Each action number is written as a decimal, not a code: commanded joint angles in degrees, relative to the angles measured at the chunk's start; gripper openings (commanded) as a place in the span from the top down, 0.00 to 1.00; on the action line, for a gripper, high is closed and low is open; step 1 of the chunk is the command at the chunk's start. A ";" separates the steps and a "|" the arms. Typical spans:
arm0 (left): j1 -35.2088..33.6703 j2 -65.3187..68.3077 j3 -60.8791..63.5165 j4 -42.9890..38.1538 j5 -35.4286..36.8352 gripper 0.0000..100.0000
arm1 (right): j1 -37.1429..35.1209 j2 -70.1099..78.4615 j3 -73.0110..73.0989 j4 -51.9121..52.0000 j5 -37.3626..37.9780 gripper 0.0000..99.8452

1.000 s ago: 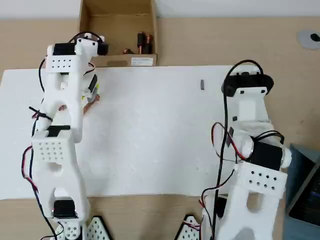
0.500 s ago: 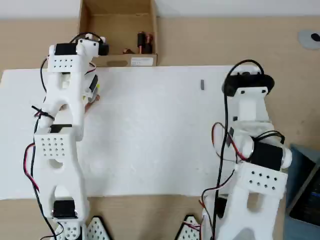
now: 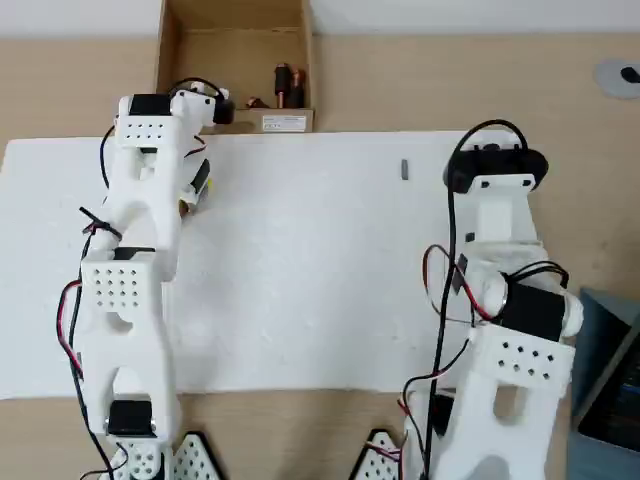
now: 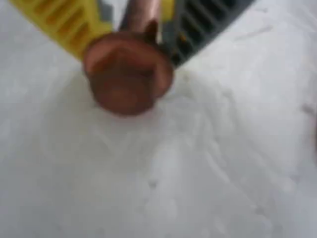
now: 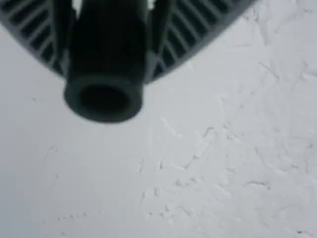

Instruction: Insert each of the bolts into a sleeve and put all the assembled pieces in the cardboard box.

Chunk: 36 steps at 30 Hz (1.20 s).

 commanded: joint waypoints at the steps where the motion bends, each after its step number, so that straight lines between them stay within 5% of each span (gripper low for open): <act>1: -0.88 0.92 -1.76 -0.53 -0.35 0.92 | 0.48 -1.10 -0.13 -1.14 -0.35 0.99; 18: -0.79 -0.66 -10.02 5.19 0.26 0.99 | 0.66 -1.45 -4.18 1.58 -0.26 0.99; 24: 0.09 -10.86 -11.52 5.36 10.90 1.00 | 0.66 -1.45 -8.31 4.31 -0.26 0.99; 36: 3.34 -39.08 12.22 5.36 17.05 1.00 | 0.40 -1.63 -11.12 8.26 -0.44 0.99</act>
